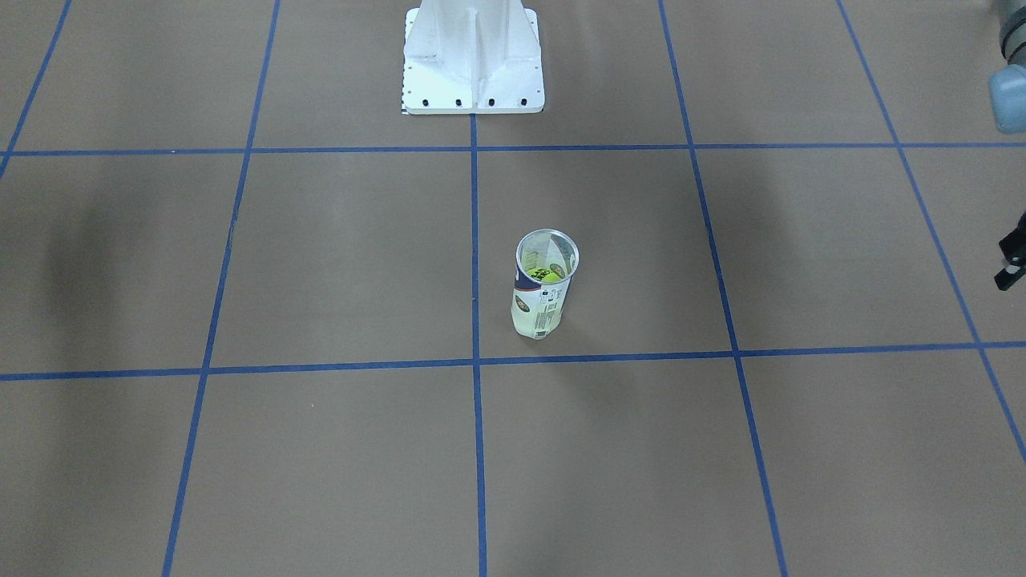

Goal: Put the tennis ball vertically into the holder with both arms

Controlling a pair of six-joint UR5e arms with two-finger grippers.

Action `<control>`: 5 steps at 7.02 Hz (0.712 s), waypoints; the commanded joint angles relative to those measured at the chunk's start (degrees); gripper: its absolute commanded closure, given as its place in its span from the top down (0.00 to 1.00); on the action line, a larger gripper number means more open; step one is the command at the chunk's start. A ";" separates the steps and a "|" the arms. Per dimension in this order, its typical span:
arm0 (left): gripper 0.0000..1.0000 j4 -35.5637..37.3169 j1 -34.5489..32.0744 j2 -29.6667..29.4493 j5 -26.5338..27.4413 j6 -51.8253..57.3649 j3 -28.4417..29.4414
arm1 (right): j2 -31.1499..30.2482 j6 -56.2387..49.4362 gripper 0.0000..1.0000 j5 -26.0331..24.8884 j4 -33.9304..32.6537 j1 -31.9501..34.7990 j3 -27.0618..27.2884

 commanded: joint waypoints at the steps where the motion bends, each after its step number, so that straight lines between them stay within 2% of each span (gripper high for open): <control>1: 1.00 0.46 -2.55 1.64 -2.20 2.06 1.46 | -4.96 -4.07 0.99 3.34 0.54 4.59 -1.00; 2: 1.00 0.46 -3.07 2.44 -1.78 2.14 1.64 | -4.71 -3.38 0.99 1.63 0.54 4.51 -1.35; 3: 1.00 0.46 -2.91 2.88 -1.25 2.06 2.33 | -5.41 -3.72 0.99 -2.22 0.62 4.51 -2.74; 5: 1.00 -0.50 -3.86 4.73 -1.33 0.22 3.74 | -6.29 -3.64 0.99 -3.67 0.54 5.73 -2.85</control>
